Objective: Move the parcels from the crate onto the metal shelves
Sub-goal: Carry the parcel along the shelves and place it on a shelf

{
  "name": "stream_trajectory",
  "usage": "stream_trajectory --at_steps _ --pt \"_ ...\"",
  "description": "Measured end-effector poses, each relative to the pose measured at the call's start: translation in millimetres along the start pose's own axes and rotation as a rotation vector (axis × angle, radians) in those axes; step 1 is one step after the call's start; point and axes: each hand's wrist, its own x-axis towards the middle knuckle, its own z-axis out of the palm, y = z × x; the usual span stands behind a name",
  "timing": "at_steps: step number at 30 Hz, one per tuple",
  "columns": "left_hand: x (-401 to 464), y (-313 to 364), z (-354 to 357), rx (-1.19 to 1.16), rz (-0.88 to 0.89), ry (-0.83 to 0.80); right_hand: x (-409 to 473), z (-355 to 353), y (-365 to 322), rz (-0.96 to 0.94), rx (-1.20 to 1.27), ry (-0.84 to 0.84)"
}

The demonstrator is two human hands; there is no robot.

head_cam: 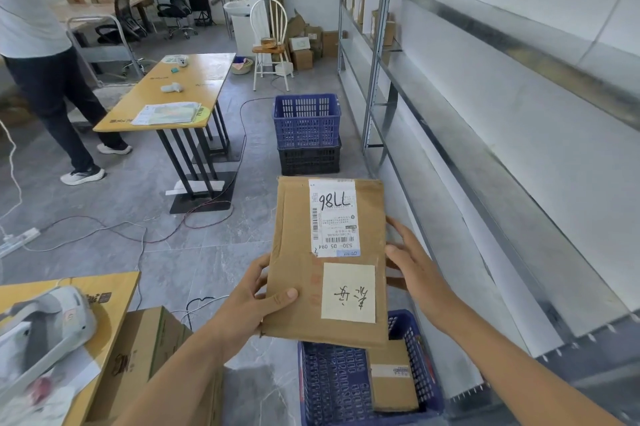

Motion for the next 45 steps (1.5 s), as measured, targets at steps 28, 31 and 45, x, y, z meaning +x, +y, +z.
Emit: stream_trajectory --at_steps 28,31,45 --pt "14 17 -11 -0.120 -0.203 0.068 5 -29 -14 0.085 -0.303 -0.044" --pt "11 16 -10 -0.054 -0.180 0.059 10 -26 -10 0.115 -0.205 0.043" --pt "13 52 -12 0.053 0.119 0.326 11 -41 -30 0.102 -0.124 0.030"
